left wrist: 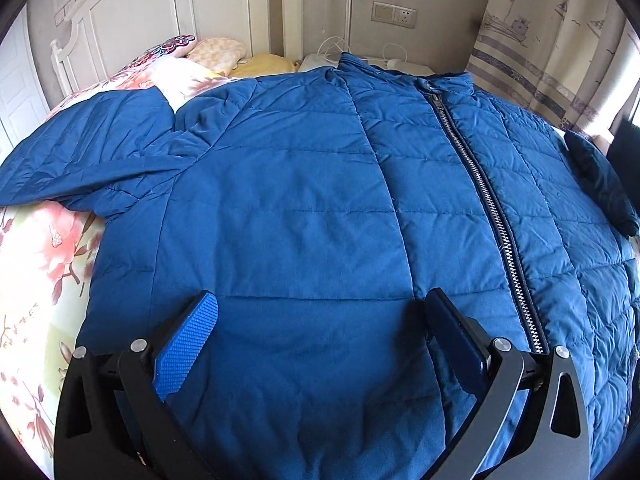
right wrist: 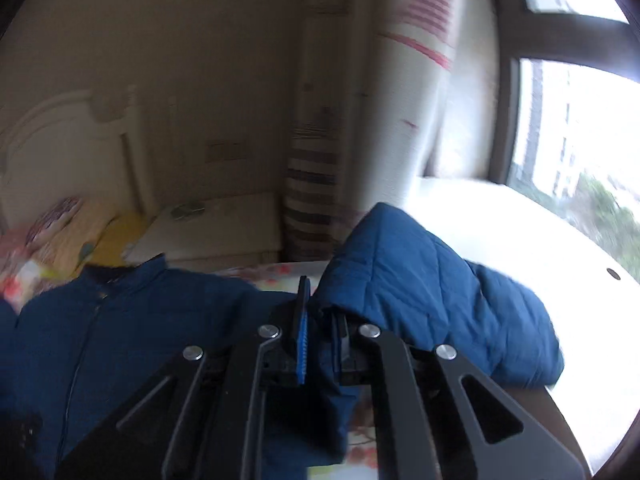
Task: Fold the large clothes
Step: 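Grasp the blue jacket sleeve with the right gripper and fold it across the body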
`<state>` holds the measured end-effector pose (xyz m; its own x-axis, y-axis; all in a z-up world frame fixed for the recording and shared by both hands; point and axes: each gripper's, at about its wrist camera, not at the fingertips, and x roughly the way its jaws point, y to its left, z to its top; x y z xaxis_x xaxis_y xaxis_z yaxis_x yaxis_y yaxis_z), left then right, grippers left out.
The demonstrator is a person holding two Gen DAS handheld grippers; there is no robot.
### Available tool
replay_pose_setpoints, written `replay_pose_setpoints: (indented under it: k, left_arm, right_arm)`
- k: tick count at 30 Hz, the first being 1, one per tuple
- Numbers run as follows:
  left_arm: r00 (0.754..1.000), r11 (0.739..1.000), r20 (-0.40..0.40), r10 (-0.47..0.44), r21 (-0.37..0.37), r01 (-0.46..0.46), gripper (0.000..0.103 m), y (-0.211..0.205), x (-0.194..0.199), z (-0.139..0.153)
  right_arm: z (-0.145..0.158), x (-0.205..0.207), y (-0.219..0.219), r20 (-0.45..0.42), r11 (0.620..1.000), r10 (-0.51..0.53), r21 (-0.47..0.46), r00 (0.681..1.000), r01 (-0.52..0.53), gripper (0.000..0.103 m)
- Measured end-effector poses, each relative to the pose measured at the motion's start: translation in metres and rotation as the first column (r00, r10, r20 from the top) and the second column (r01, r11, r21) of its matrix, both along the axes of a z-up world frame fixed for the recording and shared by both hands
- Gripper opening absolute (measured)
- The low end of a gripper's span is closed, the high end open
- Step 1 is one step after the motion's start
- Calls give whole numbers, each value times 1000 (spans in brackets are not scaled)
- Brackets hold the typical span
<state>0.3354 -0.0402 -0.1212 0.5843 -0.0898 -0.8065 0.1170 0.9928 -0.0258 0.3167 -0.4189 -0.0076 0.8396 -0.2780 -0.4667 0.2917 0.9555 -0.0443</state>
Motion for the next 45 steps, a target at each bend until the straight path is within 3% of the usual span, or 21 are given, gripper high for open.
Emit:
replay_pose_setpoints:
  k: [2,5,7,8,10,12,14,16,18,21,23,26,29,32,33,34,35,36,40,43,45]
  left_arm:
    - [1000,1000,2,-1,-11,1,99,3,-2,0]
    - [1000,1000,6,-4,-29,4,99,6,-3,1]
    - [1000,999,7,-5,-32,6,99,6,-4,1]
    - [1000,1000,7,-5,-31,6,99,6,-4,1]
    - [1000,1000,9,-6,-27,6,99,5,-5,1]
    - [1000,1000,8,-6,-30,6,99,5,-5,1]
    - [1000,1000,9,-6,-30,6,99,5,-6,1]
    - [1000,999,10,-6,-33,7,99,6,-8,1]
    - [1000,999,9,-6,-38,7,99,7,-7,1]
    - [1000,999,9,-6,-32,7,99,6,-7,1]
    - [1000,999,9,-6,-35,7,99,6,-7,2]
    - [1000,999,10,-6,-40,6,99,7,-7,2]
    - [1000,999,10,-6,-41,7,99,7,-6,2]
    - [1000,999,10,-6,-41,7,99,7,-7,2]
    - [1000,999,11,-6,-42,7,99,7,-7,2]
    - [1000,999,11,-6,-43,6,99,7,-7,2]
    - [1000,999,11,-6,-46,6,99,7,-7,2]
    - [1000,999,11,-6,-48,6,99,8,-7,2]
    - [1000,998,13,-5,-62,6,99,9,-6,3]
    - [1000,997,15,-4,-71,5,99,11,-6,4]
    - [1000,997,17,-4,-82,5,99,12,-6,4]
  right_arm:
    - [-7,10,63,-64,979,175,-92,982,-181,9]
    - [-48,27,124,-250,933,325,-77,912,-353,16]
    - [-91,37,142,-395,922,355,2,847,-386,66]
    - [-113,41,143,-455,920,367,51,811,-388,67]
    - [-115,32,139,-426,921,369,46,826,-387,72]
    - [-104,20,129,-416,917,396,134,819,-375,74]
    - [-86,-2,108,-346,896,435,258,831,-362,74]
    - [-69,-31,75,-229,864,437,377,870,-335,74]
    - [-65,-57,31,-133,826,364,504,922,-253,74]
    - [-85,-77,-38,-82,700,191,710,978,-78,75]
    - [-104,-78,-68,-88,622,107,783,990,3,75]
    - [-126,-69,-86,-73,490,59,871,996,35,75]
    - [-134,-57,-99,-81,447,4,892,997,71,75]
    - [-134,-39,-105,-98,452,-79,883,992,123,74]
    - [-134,-33,-106,-106,450,-96,882,990,139,60]
    - [-131,-31,-105,-102,470,-110,871,989,143,38]
    - [-125,-29,-100,-94,519,-126,842,988,147,30]
    - [-110,-27,-93,-69,593,-140,793,988,139,23]
    - [-30,-18,-20,83,867,-48,499,995,0,17]
    - [26,4,69,158,951,159,241,974,-194,17]
    - [52,21,128,152,940,307,107,939,-325,21]
